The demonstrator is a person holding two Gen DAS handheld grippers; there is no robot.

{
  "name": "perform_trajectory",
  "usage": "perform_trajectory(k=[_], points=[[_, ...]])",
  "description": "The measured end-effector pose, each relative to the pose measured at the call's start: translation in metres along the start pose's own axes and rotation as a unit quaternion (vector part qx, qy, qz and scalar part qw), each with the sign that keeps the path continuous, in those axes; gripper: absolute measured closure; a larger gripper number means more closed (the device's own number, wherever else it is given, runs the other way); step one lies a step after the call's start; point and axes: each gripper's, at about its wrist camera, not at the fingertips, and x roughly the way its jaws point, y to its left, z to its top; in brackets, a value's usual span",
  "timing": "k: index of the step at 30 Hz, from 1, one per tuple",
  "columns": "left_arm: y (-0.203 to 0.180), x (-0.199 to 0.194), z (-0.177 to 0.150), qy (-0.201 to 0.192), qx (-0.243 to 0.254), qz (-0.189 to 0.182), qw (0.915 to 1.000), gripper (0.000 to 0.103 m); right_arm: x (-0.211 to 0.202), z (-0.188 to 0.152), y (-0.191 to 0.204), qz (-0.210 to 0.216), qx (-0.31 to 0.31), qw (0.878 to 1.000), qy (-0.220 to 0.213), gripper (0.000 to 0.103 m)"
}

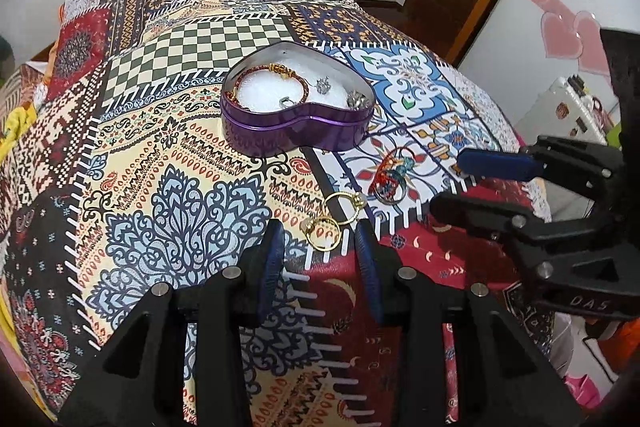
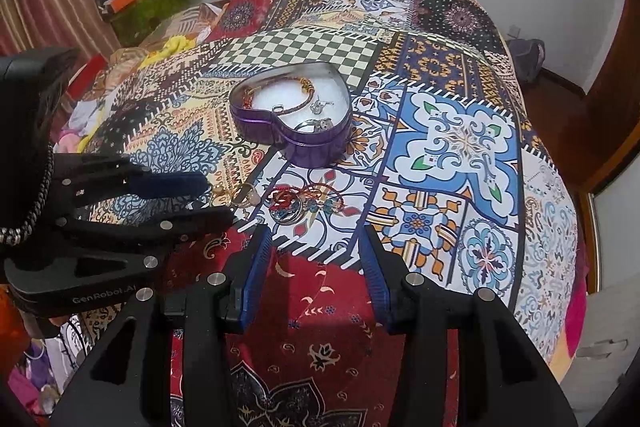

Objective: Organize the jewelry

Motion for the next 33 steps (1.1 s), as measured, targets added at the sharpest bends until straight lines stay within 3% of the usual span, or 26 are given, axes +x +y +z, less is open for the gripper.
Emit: perform_trajectory(k=[2, 4, 13, 18, 24, 33], points=[[0.0, 0.0, 0.0, -0.002, 0.001, -0.002, 1.0, 0.08, 0.002, 0.001, -0.001, 0.007, 0.003, 1.0, 0.001, 0.062], [0.0, 0.001, 0.0, -0.003, 0.003, -0.003, 1.0, 0.084, 0.004, 0.002, 0.0, 0.011, 0.001, 1.0, 0.002, 0.062], [0.015, -0.005, 0.002, -0.015, -0.03, -0.01, 0.9994, 0.084, 0.017, 0.009, 0.009, 0.028, -0.012, 0.999, 0.011, 0.062], [0.024, -0.01, 0.002, -0.021, -0.042, -0.001, 0.9989, 0.084, 0.029, 0.012, 0.019, 0.017, -0.031, 0.999, 0.02, 0.062], [0.028, -0.012, 0.002, -0.023, -0.047, 0.0, 0.9986, 0.084, 0.03, 0.013, 0.019, 0.001, -0.035, 0.999, 0.013, 0.084], [0.026, -0.02, 0.004, -0.033, -0.048, -0.001, 0.9983, 0.084, 0.018, 0.013, 0.017, -0.001, -0.028, 1.0, 0.003, 0.084]])
